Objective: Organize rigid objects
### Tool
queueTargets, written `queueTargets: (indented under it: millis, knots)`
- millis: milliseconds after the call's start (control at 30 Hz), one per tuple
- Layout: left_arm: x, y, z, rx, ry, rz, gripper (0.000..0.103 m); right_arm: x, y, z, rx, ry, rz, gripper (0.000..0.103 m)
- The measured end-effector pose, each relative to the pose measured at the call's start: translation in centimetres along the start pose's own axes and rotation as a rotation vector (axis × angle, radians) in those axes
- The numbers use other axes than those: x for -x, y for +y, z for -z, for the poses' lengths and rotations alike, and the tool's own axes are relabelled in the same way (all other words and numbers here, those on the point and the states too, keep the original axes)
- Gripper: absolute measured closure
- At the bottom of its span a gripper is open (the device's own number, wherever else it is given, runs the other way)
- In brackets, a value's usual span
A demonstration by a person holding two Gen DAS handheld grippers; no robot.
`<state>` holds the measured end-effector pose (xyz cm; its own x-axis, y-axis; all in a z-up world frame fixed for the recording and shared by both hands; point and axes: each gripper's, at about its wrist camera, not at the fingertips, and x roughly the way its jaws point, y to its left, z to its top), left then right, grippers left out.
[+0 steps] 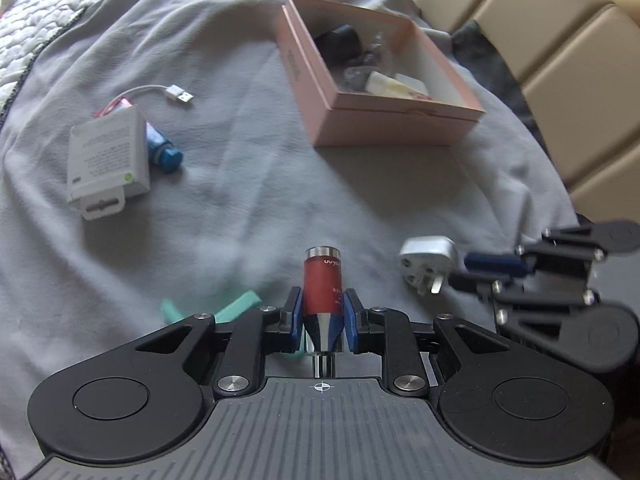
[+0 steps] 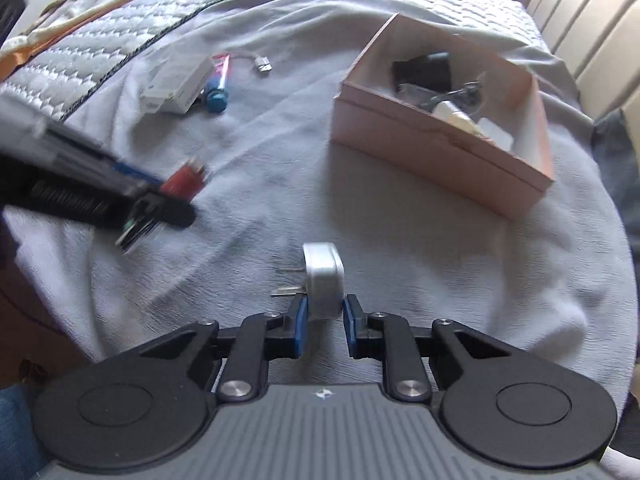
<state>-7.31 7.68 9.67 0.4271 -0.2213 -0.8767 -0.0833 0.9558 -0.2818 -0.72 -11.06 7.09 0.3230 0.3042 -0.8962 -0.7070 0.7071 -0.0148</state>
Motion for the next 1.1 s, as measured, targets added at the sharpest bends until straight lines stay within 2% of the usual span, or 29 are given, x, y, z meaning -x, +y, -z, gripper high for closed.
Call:
queueTargets:
  millis: [100, 133, 167, 233, 400, 633, 700, 800, 867, 933, 1100]
  knots:
    - [1.0, -0.8, 1.0, 0.036, 0.006, 0.025, 0.079, 0.9, -1.1, 0.0, -0.014, -0.014, 0.010, 0.086]
    - [1.2, -1.0, 1.3, 0.051, 0.008, 0.026, 0.079, 1.0, -1.4, 0.0, -0.021, -0.019, 0.012, 0.080]
    - [1.3, -1.0, 1.5, 0.068, 0.010, 0.024, 0.079, 1.0, -1.6, 0.1, -0.027, -0.017, 0.014, 0.064]
    - [1.5, -0.9, 2.0, 0.096, 0.014, 0.020, 0.079, 0.9, -1.6, 0.1, -0.041, -0.031, 0.010, 0.049]
    - [2.7, 1.1, 2.9, 0.148, -0.017, -0.024, 0.079, 0.4, 0.4, 0.0, -0.001, -0.073, -0.027, 0.049]
    - [6.0, 8.2, 3.5, 0.300, -0.070, -0.156, 0.079, -1.6, 6.8, -2.3, 0.041, -0.085, -0.126, 0.047]
    - [6.9, 10.0, 4.1, 0.329, -0.074, -0.183, 0.079, -2.1, 8.7, -3.4, 0.045, -0.108, -0.128, 0.047]
    - [7.9, 12.3, 5.1, 0.374, -0.071, -0.206, 0.079, -3.0, 11.1, -5.9, 0.038, -0.146, -0.128, 0.045]
    - [8.6, 13.6, 5.9, 0.398, -0.072, -0.214, 0.079, -3.7, 12.3, -8.1, 0.020, -0.171, -0.114, 0.038]
    - [9.1, 14.7, 6.8, 0.423, -0.079, -0.219, 0.079, -4.8, 13.4, -10.8, -0.009, -0.190, -0.065, 0.033]
    - [9.8, 17.7, 9.0, 0.487, -0.087, -0.251, 0.079, -8.2, 16.2, -16.0, -0.081, -0.244, -0.004, 0.031]
